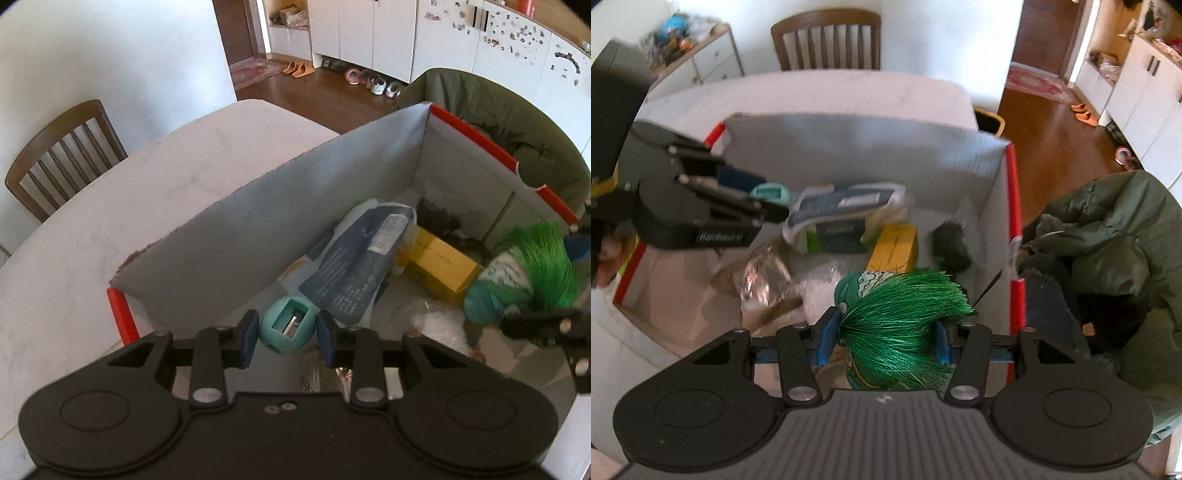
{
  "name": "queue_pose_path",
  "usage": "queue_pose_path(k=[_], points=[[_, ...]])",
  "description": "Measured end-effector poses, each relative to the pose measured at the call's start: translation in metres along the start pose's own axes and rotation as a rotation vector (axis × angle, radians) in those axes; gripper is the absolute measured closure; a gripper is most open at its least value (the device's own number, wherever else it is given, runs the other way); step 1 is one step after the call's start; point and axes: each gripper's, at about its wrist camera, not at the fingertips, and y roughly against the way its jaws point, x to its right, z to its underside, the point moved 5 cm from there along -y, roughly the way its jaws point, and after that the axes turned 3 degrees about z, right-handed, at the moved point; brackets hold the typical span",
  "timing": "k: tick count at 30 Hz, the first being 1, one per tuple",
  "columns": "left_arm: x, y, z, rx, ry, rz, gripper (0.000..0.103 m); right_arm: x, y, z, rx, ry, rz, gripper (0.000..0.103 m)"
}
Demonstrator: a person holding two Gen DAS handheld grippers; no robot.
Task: Organize objects
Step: 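Open the left gripper to drop the sharpener while the right gripper releases the plush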
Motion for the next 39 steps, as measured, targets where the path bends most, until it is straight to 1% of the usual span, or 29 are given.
queue_pose_path(k=[5, 8, 12, 18, 20, 21, 22, 24, 26, 28, 31, 35, 36, 39], points=[[0.001, -0.005, 0.000, -0.027, -0.006, -0.005, 0.070, -0.003, -0.009, 0.004, -0.027, 0.005, -0.011, 0.049], [0.000, -0.008, 0.001, -0.043, 0.008, -0.001, 0.069, -0.003, -0.012, 0.005, -0.038, -0.006, -0.016, 0.048], [-0.003, -0.008, 0.004, -0.047, 0.025, 0.010, 0.070, -0.003, -0.012, 0.007, -0.042, -0.007, -0.016, 0.048], [-0.003, -0.004, 0.009, -0.052, 0.038, 0.020, 0.067, -0.003, -0.008, 0.008, -0.037, -0.007, -0.003, 0.047], [-0.003, -0.003, 0.007, -0.052, 0.042, 0.026, 0.066, -0.004, -0.004, 0.007, -0.033, -0.003, 0.010, 0.044], [-0.003, -0.003, 0.006, -0.052, 0.043, 0.029, 0.065, -0.004, -0.001, 0.007, -0.029, 0.002, 0.018, 0.039], [-0.002, -0.002, 0.007, -0.051, 0.045, 0.032, 0.064, -0.004, 0.001, 0.007, -0.023, 0.007, 0.025, 0.036], [-0.002, 0.001, 0.007, -0.045, 0.048, 0.038, 0.062, -0.003, 0.006, 0.007, -0.015, 0.005, 0.028, 0.035], [-0.002, 0.005, 0.008, -0.037, 0.052, 0.046, 0.060, 0.000, 0.012, 0.008, -0.006, -0.006, 0.035, 0.030], [0.000, 0.010, 0.008, -0.027, 0.056, 0.054, 0.056, 0.002, 0.018, 0.008, 0.007, -0.022, 0.029, 0.030], [0.002, 0.021, 0.007, -0.003, 0.066, 0.066, 0.044, 0.006, 0.030, 0.007, 0.036, -0.056, 0.010, 0.030], [0.003, 0.036, 0.006, 0.034, 0.088, 0.083, 0.042, 0.005, 0.047, 0.006, 0.082, -0.076, -0.004, 0.030], [0.003, 0.039, 0.004, 0.043, 0.094, 0.087, 0.040, 0.004, 0.050, 0.006, 0.092, -0.078, -0.005, 0.030], [0.004, 0.055, 0.003, 0.083, 0.092, 0.106, 0.038, 0.000, 0.060, 0.005, 0.126, -0.084, -0.005, 0.030]])
